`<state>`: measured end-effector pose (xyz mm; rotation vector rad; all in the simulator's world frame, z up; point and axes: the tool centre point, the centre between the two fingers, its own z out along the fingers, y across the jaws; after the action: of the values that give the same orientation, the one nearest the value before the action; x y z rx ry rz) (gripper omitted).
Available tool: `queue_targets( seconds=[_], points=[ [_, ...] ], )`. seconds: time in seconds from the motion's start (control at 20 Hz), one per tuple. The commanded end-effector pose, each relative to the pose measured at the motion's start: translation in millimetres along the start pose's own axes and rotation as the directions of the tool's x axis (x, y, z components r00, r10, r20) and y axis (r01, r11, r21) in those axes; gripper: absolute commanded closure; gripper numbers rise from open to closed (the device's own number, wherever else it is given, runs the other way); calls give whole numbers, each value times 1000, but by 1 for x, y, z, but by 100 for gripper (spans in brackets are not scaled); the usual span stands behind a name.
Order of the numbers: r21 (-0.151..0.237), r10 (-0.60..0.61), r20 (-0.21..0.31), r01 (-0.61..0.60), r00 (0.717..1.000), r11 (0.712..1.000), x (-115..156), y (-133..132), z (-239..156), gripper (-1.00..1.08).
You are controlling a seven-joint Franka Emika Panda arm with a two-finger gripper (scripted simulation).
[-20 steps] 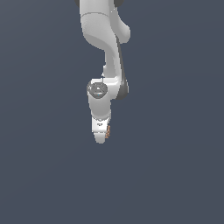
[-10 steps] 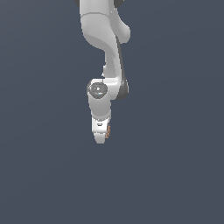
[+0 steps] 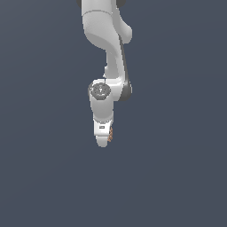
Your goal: Pick up the object and move it to a goal position.
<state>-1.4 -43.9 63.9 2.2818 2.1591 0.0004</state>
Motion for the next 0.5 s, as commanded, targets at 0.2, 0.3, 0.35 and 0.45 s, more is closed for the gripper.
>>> queue_targets(
  seconds=[0.2, 0.3, 0.35, 0.45],
  points=[
    [-1, 0, -1, 0, 1000, 1000, 14, 24, -22, 108],
    [-1, 0, -1, 0, 1000, 1000, 19, 34, -31, 108],
    [-1, 0, -1, 0, 1000, 1000, 22, 39, -36, 108],
    [0, 0, -2, 0, 1000, 1000, 28, 49, -45, 108]
  ],
)
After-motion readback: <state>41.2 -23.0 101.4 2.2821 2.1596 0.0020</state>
